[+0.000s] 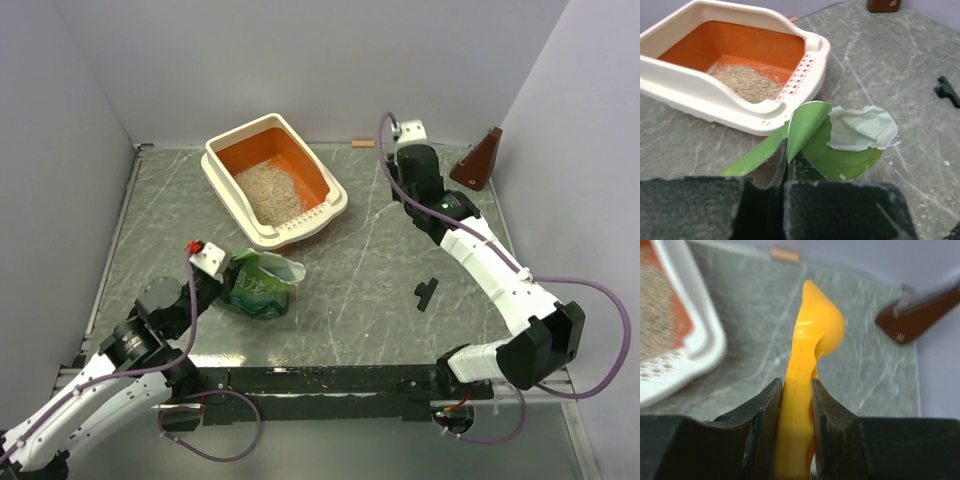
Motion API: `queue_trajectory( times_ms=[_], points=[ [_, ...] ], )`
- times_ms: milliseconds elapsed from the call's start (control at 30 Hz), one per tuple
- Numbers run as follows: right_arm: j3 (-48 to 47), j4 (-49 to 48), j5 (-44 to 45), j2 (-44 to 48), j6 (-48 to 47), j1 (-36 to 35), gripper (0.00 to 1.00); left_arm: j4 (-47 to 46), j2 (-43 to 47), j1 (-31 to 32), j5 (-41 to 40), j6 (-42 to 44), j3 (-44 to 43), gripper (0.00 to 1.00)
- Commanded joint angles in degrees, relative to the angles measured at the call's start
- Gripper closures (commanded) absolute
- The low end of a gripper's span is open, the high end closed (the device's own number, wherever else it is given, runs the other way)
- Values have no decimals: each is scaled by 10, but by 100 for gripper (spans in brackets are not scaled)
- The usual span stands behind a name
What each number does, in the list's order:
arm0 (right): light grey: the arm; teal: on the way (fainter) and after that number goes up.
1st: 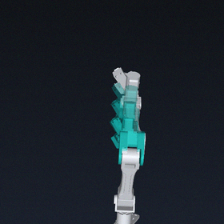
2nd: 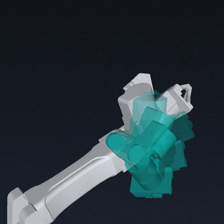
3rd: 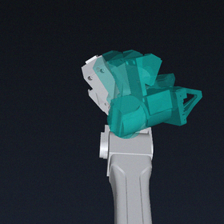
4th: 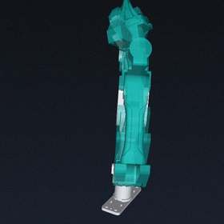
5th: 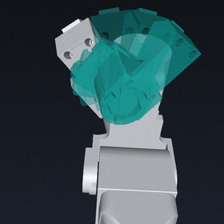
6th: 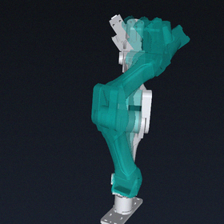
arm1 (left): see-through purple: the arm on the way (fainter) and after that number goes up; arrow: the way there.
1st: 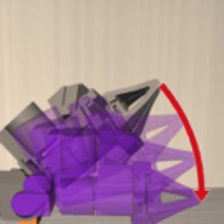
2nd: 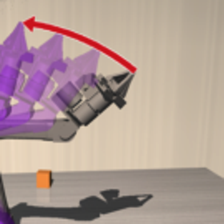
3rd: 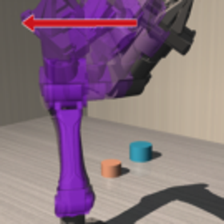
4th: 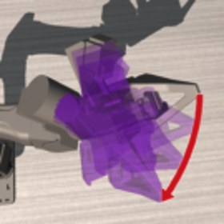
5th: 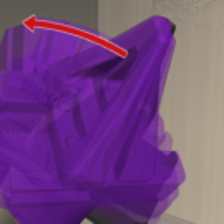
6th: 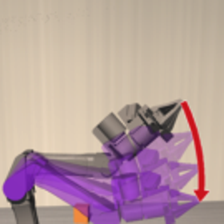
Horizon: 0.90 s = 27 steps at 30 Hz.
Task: Fill the litter box with clean litter
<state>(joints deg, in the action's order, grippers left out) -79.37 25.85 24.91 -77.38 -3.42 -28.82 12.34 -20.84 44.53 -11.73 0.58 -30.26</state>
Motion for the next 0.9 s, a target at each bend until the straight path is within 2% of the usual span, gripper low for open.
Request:
queue_trajectory(
  times_ms=[0, 100, 300, 500, 667, 733, 767, 867],
  points=[
    [84, -48, -77, 14, 102, 57, 100, -137, -66, 2, 88, -22, -94, 99],
    [125, -76, -103, 14, 119, 85, 100, -174, -123, 2, 110, -15, -117, 99],
    [162, -162, -183, -23, 132, 134, 100, -231, -199, 2, 103, -32, -140, 100],
    [157, -223, -215, -94, 126, 151, 100, -239, -203, 2, 82, -64, -130, 99],
    [124, -209, -238, -173, 133, 159, 100, -213, -177, 4, 67, -118, -129, 99],
    [101, -189, -246, -202, 137, 164, 92, -210, -173, 8, 73, -137, -135, 99],
    [87, -170, -263, -216, 136, 165, 81, -209, -176, 8, 72, -146, -140, 99],
    [54, -125, -257, -243, 140, 170, 57, -202, -201, 9, 65, -159, -164, 99]
  ],
)
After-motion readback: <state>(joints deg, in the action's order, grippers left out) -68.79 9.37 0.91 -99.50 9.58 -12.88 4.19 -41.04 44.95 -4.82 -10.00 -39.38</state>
